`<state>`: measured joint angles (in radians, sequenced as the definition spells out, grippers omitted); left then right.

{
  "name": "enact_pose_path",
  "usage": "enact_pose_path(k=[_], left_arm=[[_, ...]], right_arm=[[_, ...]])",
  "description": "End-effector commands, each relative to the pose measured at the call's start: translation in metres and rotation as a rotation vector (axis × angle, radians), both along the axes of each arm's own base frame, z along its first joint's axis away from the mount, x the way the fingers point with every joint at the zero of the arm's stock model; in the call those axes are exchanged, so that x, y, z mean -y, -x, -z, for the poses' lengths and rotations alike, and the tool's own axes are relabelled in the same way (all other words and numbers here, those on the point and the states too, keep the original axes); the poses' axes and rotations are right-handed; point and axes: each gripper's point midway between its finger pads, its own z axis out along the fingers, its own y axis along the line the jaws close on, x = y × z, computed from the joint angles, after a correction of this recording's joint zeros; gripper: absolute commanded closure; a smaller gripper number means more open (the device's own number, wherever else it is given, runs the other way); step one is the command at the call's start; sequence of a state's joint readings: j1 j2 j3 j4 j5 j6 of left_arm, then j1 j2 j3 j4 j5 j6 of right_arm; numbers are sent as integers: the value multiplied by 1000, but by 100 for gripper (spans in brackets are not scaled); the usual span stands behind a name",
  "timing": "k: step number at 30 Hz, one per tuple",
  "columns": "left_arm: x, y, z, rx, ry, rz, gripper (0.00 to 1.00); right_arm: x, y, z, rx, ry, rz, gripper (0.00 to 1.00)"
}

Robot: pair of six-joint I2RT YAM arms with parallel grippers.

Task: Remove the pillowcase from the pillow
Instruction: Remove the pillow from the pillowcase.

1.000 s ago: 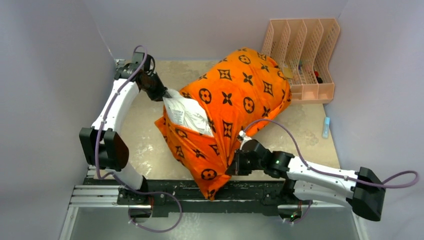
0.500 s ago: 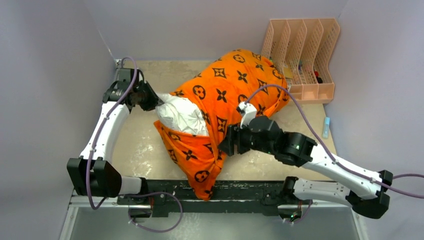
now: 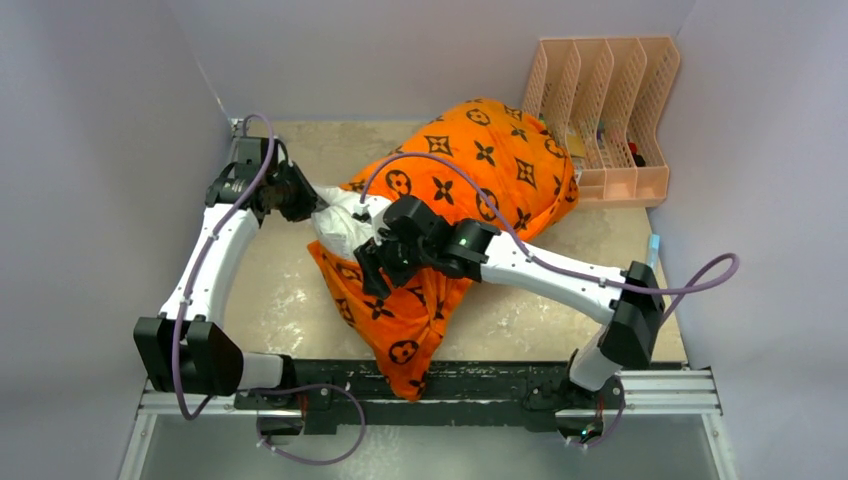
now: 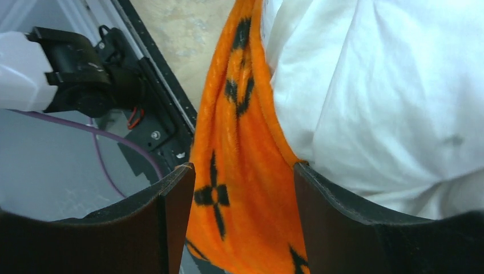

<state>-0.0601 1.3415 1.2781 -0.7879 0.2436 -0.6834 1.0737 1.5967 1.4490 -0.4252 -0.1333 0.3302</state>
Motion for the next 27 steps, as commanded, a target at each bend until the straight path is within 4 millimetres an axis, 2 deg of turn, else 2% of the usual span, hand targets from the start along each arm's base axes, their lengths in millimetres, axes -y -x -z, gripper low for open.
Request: enact_pose_path(k=[1, 5, 7, 9, 11, 13, 16, 18, 20, 22, 24, 26, 27], left_arm=[[4, 0, -34, 118, 7, 39, 100], [7, 1, -32, 111, 10, 44, 100], [14, 2, -27, 108, -14, 55, 100], [18, 5, -22, 96, -28, 53, 100], [20, 3, -23, 104, -15, 51, 100], [21, 0, -26, 115, -9, 49, 100], [18, -3, -28, 115, -28, 48, 100], [18, -6, -29, 114, -38, 53, 100], [16, -7, -30, 112, -50, 53, 100], [14, -9, -32, 118, -62, 45, 100], [11, -13, -33, 122, -74, 32, 100], [11, -19, -32, 125, -68, 38, 100], [9, -22, -32, 117, -70, 37, 100]], right_arm=[[-2, -16, -30, 136, 5, -30, 33], [0, -30, -23, 177, 56, 2, 32], [3, -37, -29, 182, 69, 59, 32], [-2, -35, -34, 171, 68, 33, 33], [-9, -25, -24, 117, 78, -33, 36], [-14, -14, -5, 81, 95, -90, 43], [-25, 21, 22, -38, 37, -178, 58], [-24, 28, 34, -65, 40, -166, 60], [-21, 33, 38, -77, 41, -167, 67], [-21, 40, 33, -88, 19, -188, 75], [-22, 58, 31, -131, -15, -258, 82], [-20, 73, 34, -176, -17, -309, 100], [-19, 84, 38, -184, 0, -332, 100]])
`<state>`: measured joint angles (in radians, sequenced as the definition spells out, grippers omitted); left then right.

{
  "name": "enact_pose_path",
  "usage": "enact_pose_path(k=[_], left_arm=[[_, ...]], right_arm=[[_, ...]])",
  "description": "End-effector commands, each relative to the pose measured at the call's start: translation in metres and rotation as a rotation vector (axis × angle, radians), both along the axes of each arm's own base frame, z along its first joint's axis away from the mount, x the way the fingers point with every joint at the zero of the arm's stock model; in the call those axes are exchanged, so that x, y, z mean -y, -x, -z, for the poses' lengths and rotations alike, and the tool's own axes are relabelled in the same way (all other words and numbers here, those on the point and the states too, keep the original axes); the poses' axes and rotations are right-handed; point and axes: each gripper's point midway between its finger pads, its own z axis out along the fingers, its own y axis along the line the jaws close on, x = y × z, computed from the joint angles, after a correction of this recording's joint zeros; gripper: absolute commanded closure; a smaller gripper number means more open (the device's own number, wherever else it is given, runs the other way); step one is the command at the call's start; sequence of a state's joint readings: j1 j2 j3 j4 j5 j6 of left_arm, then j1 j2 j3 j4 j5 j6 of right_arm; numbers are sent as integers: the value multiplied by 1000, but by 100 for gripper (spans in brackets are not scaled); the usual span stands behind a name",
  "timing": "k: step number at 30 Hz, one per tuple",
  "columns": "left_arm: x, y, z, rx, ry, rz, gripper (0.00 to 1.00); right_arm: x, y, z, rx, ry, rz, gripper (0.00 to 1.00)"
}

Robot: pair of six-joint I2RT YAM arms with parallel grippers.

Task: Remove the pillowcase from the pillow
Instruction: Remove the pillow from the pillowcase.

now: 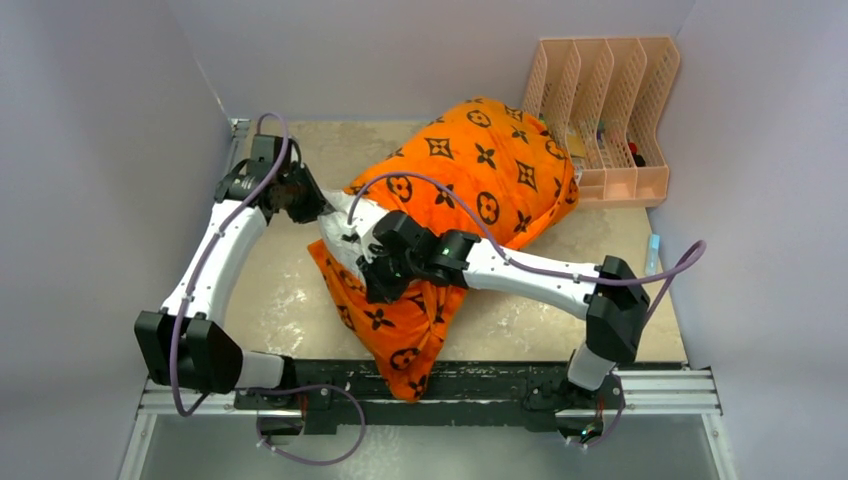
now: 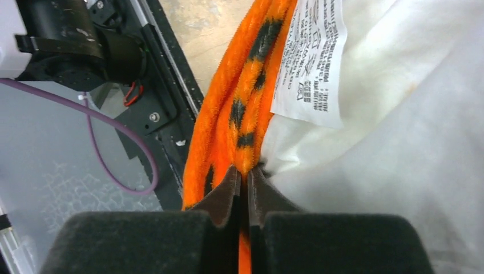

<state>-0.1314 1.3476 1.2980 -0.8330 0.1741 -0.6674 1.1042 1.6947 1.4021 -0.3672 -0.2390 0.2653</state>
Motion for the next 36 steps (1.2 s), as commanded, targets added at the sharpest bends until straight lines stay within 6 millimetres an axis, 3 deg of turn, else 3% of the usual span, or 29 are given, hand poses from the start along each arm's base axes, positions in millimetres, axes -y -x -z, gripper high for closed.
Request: enact_pose_path(k=[1, 6, 10, 17, 22, 25, 26, 27, 30, 33, 36], left_arm=[[-5, -36, -34, 124, -1, 1, 100], [-11, -77, -62, 159, 22, -31, 100], [-21, -105, -78, 166, 1, -76, 100], [-52, -153, -98, 210, 48, -183, 100], [-69, -181, -113, 244, 94, -234, 100], [-75, -186, -114, 239, 109, -231, 100], [-75, -184, -105, 221, 102, -224, 100], [-71, -176, -104, 222, 103, -200, 100], [-56, -138, -71, 170, 129, -119, 100], [-51, -89, -35, 148, 126, -109, 65], [-51, -42, -11, 108, 100, -104, 33]], right_arm=[[0, 74, -7, -146, -33, -211, 100], [15, 166, 26, -261, 61, -458, 100], [32, 209, 54, -315, 143, -504, 100], [56, 225, 57, -355, 145, -536, 100], [71, 236, 77, -398, 241, -561, 100], [74, 229, 91, -343, 279, -513, 100], [71, 217, 96, -281, 292, -451, 100], [69, 207, 98, -240, 301, -392, 100], [43, 162, 86, -114, 252, -157, 100], [11, 120, 57, -85, 109, 47, 100], [-5, 94, 35, -100, -32, 158, 100]])
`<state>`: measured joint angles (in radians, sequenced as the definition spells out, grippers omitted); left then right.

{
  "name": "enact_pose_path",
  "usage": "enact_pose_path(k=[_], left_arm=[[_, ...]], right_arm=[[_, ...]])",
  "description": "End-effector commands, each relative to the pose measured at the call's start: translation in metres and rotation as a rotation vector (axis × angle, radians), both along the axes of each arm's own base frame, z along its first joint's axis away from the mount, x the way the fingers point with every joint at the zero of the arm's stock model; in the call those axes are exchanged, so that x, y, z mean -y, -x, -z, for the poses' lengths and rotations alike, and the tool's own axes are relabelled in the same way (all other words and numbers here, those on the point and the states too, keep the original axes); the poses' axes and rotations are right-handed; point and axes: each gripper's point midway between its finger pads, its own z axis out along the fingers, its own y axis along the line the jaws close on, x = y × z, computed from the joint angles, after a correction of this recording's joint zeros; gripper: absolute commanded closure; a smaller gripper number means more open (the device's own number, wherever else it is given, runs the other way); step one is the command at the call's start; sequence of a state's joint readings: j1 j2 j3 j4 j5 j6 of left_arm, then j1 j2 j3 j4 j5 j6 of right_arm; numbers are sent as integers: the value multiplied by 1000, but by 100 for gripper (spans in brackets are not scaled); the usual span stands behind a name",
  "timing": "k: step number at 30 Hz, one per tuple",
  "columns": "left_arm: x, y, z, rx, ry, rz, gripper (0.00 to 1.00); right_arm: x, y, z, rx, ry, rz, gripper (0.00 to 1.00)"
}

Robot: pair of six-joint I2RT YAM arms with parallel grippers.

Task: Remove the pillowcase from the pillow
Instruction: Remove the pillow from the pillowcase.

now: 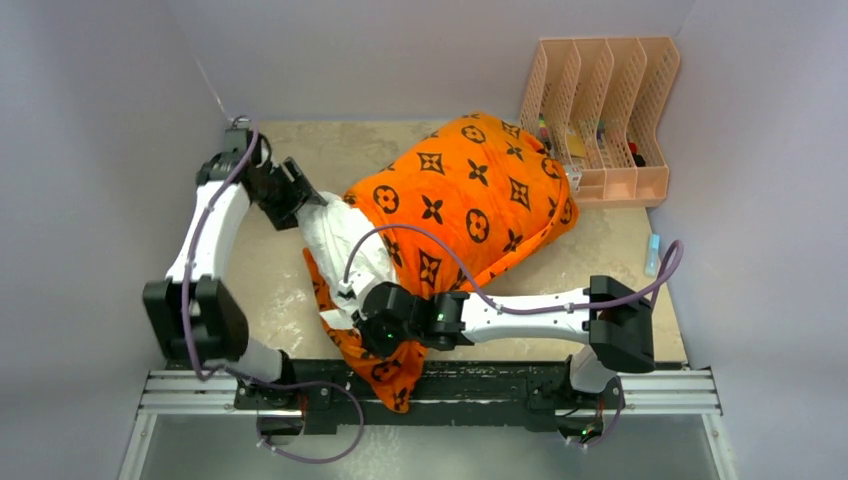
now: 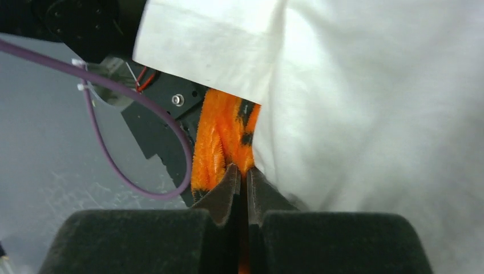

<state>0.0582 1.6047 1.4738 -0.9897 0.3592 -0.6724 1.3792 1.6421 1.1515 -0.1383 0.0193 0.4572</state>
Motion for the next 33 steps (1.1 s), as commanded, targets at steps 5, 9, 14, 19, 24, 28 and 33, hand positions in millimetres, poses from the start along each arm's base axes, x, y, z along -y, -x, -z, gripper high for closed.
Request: enact_pose_path(k=[5, 9, 14, 19, 24, 28, 33], left_arm=[[-14, 33, -40, 384, -60, -71, 23], [24, 62, -47, 425, 187, -43, 22], [7, 101, -10, 352, 56, -94, 20], [21, 118, -4, 372, 159, -106, 19], [28, 136, -1, 346, 183, -76, 18], [51, 140, -1, 379, 323, -22, 18], [58, 135, 17, 375, 317, -17, 17]], right_arm=[[-8, -1, -19, -185, -106, 75, 100], [-11, -6, -19, -179, -88, 99, 100], [-18, -7, -30, -177, -130, 90, 100], [-19, -15, -40, -167, -181, 154, 100], [-22, -21, -47, -143, -191, 174, 100], [-33, -20, -52, -153, -203, 153, 100], [-51, -19, -74, -141, -259, 97, 100]])
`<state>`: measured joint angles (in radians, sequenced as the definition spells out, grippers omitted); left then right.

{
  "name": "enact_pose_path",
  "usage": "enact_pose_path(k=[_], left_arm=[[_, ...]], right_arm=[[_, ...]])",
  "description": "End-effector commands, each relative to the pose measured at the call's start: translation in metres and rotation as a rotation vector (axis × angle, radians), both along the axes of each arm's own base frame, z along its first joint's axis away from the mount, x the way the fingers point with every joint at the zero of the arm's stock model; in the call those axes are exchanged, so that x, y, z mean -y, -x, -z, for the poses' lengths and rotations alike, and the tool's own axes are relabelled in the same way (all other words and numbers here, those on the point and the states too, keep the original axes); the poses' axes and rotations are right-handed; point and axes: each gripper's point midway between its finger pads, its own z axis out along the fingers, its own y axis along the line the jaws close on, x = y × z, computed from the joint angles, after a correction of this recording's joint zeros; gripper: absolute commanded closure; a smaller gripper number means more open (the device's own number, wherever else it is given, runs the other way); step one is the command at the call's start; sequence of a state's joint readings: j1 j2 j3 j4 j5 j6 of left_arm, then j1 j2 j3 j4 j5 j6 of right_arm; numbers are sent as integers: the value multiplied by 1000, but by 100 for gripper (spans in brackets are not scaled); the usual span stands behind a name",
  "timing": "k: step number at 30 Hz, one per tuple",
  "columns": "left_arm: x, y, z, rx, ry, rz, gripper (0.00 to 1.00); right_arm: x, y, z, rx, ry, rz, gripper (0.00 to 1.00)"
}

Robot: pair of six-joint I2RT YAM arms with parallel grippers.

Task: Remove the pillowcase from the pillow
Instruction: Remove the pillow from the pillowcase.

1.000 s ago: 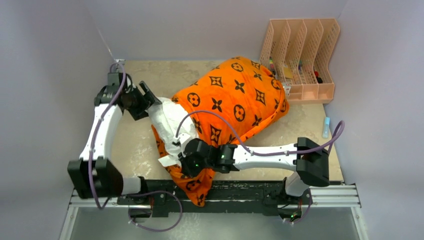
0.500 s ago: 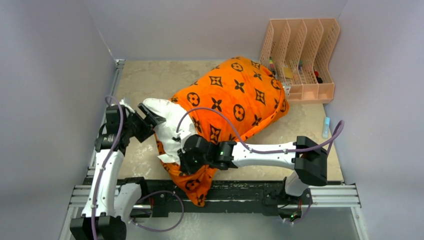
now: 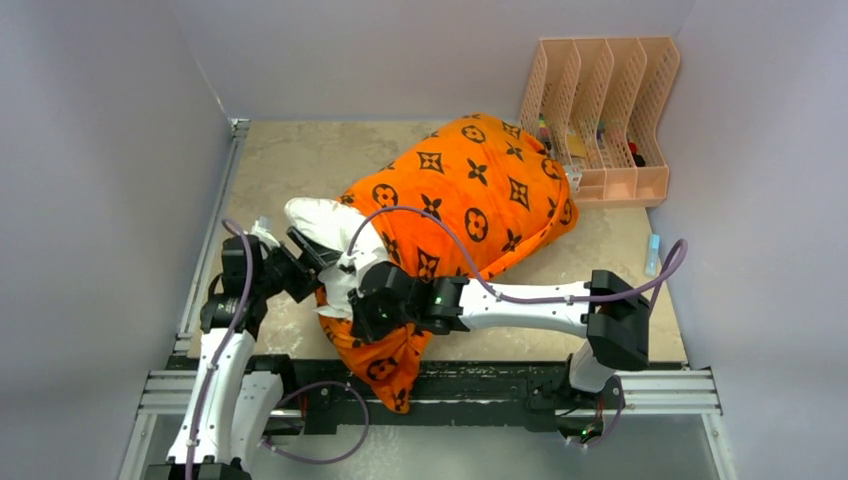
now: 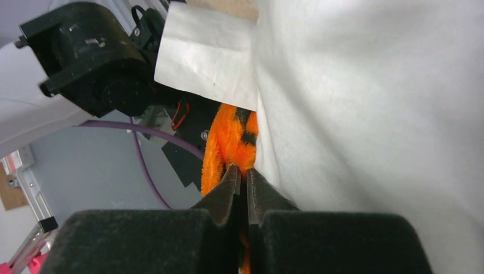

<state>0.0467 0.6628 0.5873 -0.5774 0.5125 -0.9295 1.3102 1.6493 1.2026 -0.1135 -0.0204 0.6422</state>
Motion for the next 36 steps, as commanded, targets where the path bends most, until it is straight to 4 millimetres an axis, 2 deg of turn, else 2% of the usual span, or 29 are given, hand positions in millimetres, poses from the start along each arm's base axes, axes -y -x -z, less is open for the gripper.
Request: enact_pose_path(k=[1, 3, 6, 9, 14, 16, 18, 23, 25, 27, 30, 32, 34, 36], left_arm=[[26, -4, 0, 29, 67, 79, 21], [40, -15, -14, 75, 78, 85, 48], [52, -31, -38, 124, 102, 103, 99], [60, -51, -69, 169, 118, 138, 100], [65, -104, -133, 264, 88, 139, 100], [72, -124, -164, 306, 110, 158, 100], [75, -138, -193, 347, 121, 159, 100], [64, -165, -221, 386, 119, 120, 100], [50, -176, -226, 388, 141, 101, 100], [28, -186, -234, 397, 148, 58, 100], [3, -189, -246, 414, 118, 20, 100], [-9, -189, -249, 408, 130, 7, 100], [-33, -190, -264, 464, 262, -37, 100], [-33, -185, -275, 524, 331, -26, 100]], right_arm=[[-39, 2, -54, 39, -175, -66, 100], [-44, 8, -57, 48, -170, -123, 100], [-37, 11, -36, 62, -77, -121, 100], [-28, 31, -8, 62, 17, -199, 100], [-19, 94, 16, 247, 104, -432, 100], [-17, 106, 26, 334, 131, -474, 100], [-10, 114, 38, 341, 176, -525, 100], [12, 139, 58, 287, 201, -642, 100], [25, 146, 69, 257, 207, -653, 100], [39, 144, 79, 242, 220, -617, 100], [62, 142, 89, 194, 228, -549, 100], [73, 124, 95, 212, 259, -415, 100], [81, 96, 96, 283, 300, -254, 100], [87, 73, 90, 336, 323, -107, 100]])
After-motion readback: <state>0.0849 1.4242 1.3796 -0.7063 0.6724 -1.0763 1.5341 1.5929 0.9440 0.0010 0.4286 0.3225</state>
